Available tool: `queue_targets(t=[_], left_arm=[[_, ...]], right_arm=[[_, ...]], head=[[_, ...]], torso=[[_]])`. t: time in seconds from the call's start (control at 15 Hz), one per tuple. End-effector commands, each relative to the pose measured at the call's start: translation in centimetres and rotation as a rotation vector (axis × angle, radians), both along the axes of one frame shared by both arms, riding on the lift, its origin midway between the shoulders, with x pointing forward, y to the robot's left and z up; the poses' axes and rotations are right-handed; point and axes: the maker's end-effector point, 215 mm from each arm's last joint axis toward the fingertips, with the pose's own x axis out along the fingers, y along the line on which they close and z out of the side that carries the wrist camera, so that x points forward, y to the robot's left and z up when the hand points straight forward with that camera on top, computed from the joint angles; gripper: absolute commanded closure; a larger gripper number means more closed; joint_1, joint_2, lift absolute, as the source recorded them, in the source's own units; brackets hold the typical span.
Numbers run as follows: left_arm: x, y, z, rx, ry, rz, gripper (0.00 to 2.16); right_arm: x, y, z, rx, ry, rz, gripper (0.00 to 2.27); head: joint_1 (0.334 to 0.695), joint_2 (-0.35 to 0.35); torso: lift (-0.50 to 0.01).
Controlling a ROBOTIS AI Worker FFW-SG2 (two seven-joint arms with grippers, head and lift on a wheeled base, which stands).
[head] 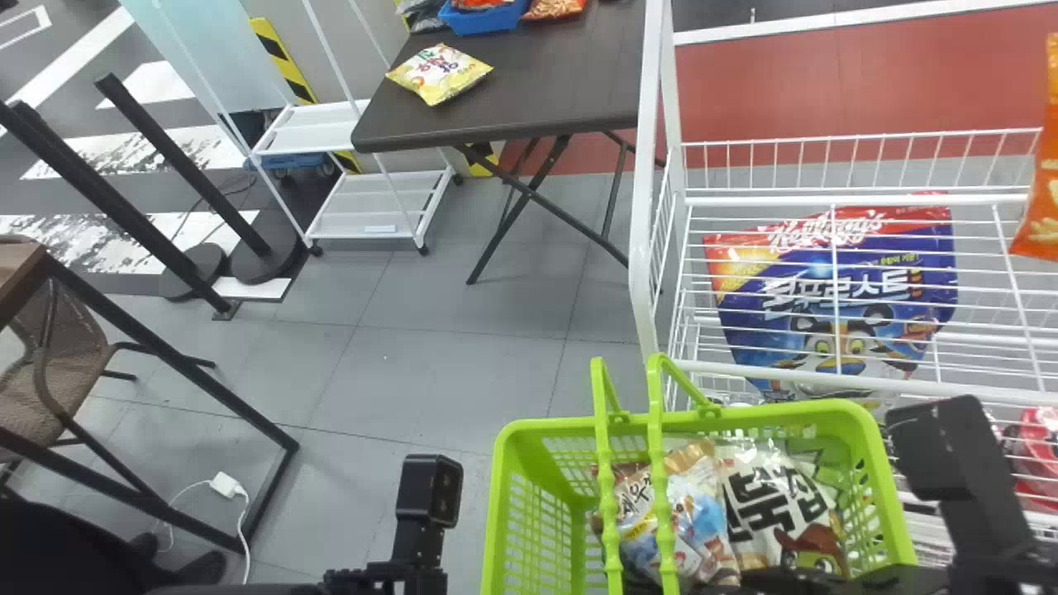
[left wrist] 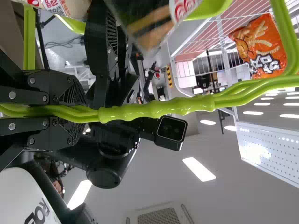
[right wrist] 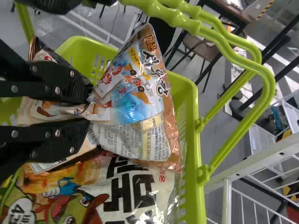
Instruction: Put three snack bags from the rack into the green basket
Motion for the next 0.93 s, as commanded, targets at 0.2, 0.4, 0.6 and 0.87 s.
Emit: queue_targets(t=[0.2, 0.4, 0.6, 0.87], left_arm=[[0.0, 0.3, 0.1, -0.005, 0.001, 0.002, 2.15], [0.0, 0.3, 0.0, -0.006, 0.003, 0.004, 2.15], [0.1, 0.3, 0.1, -0.007, 0.0, 0.004, 2.15], [0.0, 0.4, 0.0, -0.007, 0.007, 0.012, 2.15]], right_arm=[[3.6, -7.1, 5.0, 0.022, -0.124, -0.165, 0.03], [9.1, -13.1, 7.4, 0.006, -0.341, -0.366, 0.03], [13.6, -18.2, 7.4, -0.021, -0.624, -0.543, 0.05], [14.4, -23.1, 4.5, -0.047, -0.811, -0.721, 0.06]], head=[[0.695, 0.297], [0.695, 0.168], [0.695, -0.03], [0.695, -0.16]], torso=[[0.0], [0.0], [0.0], [0.0]])
